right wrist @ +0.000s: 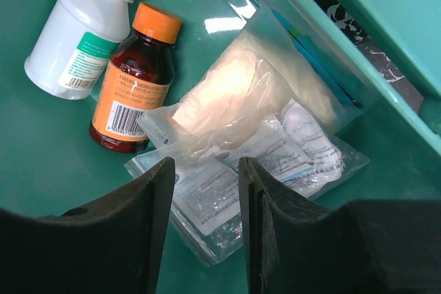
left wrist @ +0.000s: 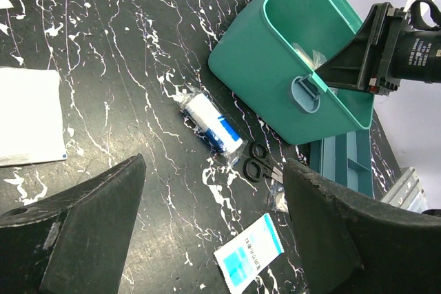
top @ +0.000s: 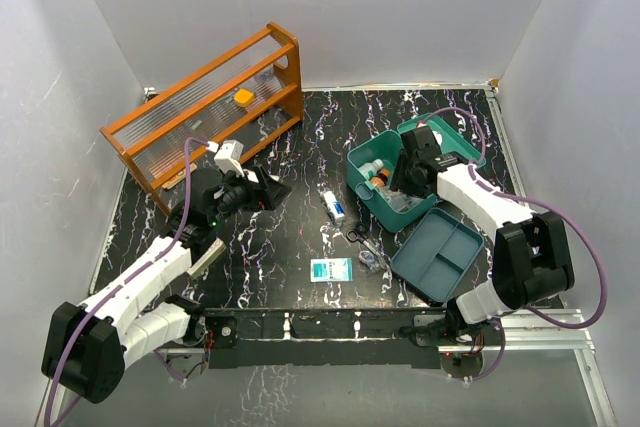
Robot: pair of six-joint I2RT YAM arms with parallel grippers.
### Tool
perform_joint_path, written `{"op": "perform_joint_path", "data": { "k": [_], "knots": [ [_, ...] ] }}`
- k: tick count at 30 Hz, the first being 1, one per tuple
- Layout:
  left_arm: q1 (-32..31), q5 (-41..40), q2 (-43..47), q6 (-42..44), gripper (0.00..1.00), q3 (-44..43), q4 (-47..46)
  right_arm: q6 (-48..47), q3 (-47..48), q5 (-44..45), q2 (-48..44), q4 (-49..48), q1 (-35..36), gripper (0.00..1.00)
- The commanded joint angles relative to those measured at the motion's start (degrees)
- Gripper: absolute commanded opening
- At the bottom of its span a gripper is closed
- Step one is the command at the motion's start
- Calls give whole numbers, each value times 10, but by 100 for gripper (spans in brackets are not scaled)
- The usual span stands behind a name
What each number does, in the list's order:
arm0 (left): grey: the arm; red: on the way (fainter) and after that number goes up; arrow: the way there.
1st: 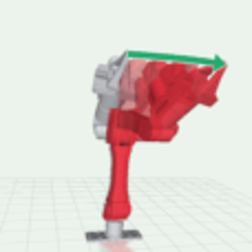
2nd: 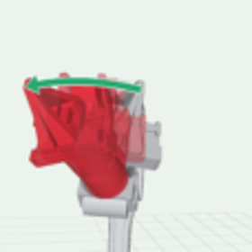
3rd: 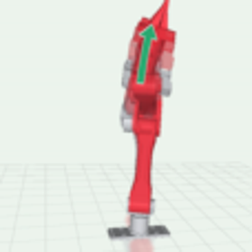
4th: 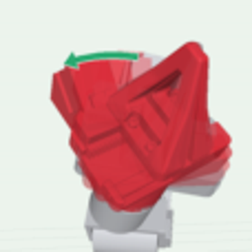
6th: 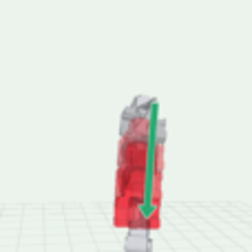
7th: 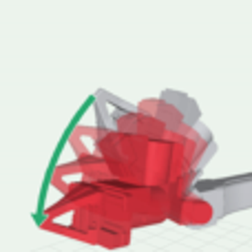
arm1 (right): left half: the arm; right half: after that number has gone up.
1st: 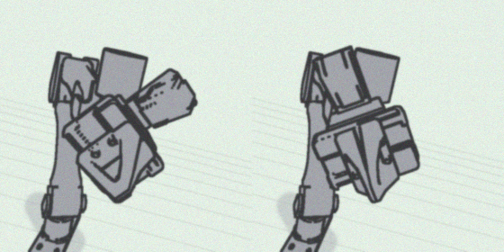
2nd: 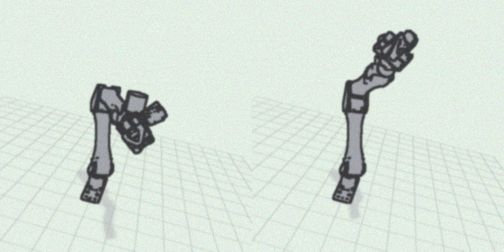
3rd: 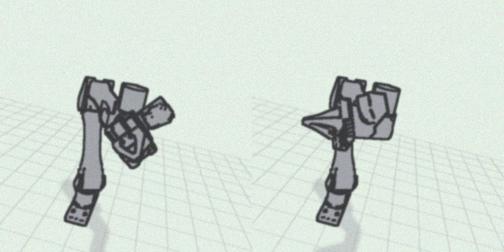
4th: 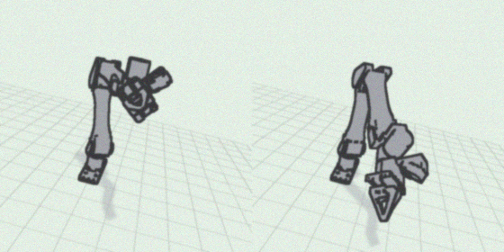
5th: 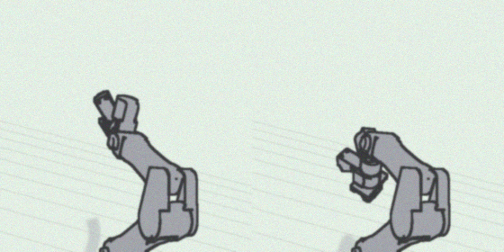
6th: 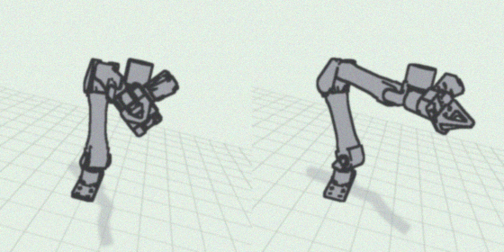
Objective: Organize the medicine kit
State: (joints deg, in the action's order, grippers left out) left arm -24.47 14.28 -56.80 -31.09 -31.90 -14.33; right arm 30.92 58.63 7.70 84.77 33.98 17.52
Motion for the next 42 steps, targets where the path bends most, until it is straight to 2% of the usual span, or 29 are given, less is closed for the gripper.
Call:
{"op": "perform_joint_path", "data": {
  "k": [1,6,9,14,20,29,34,37,39,42],
  "knots": [
    [2,-10,20,0,80,4,-17,1,40,19,-1,28,-3,41],
    [2,-12,19,0,80,2,-14,-3,82,15,-17,55,-2,42],
    [2,-14,18,-1,80,3,-14,-8,106,5,-43,61,-2,46],
    [2,-22,20,-1,80,2,-12,-37,131,-45,-83,59,-1,48],
    [2,-79,39,8,80,-18,34,-45,102,-125,-139,-46,39,50],
    [2,-184,89,12,80,-42,106,-57,95,-54,-94,-82,195,52],
    [2,-219,109,6,81,-47,137,-48,98,-21,-61,-97,243,52],
    [2,-238,90,-30,79,-51,161,-15,88,-5,-57,-114,251,51],
    [3,-259,63,-57,74,-62,186,11,72,6,-62,-128,251,51],
    [2,-319,-11,-114,73,-113,267,38,49,10,-76,-146,251,51]
  ]
}}
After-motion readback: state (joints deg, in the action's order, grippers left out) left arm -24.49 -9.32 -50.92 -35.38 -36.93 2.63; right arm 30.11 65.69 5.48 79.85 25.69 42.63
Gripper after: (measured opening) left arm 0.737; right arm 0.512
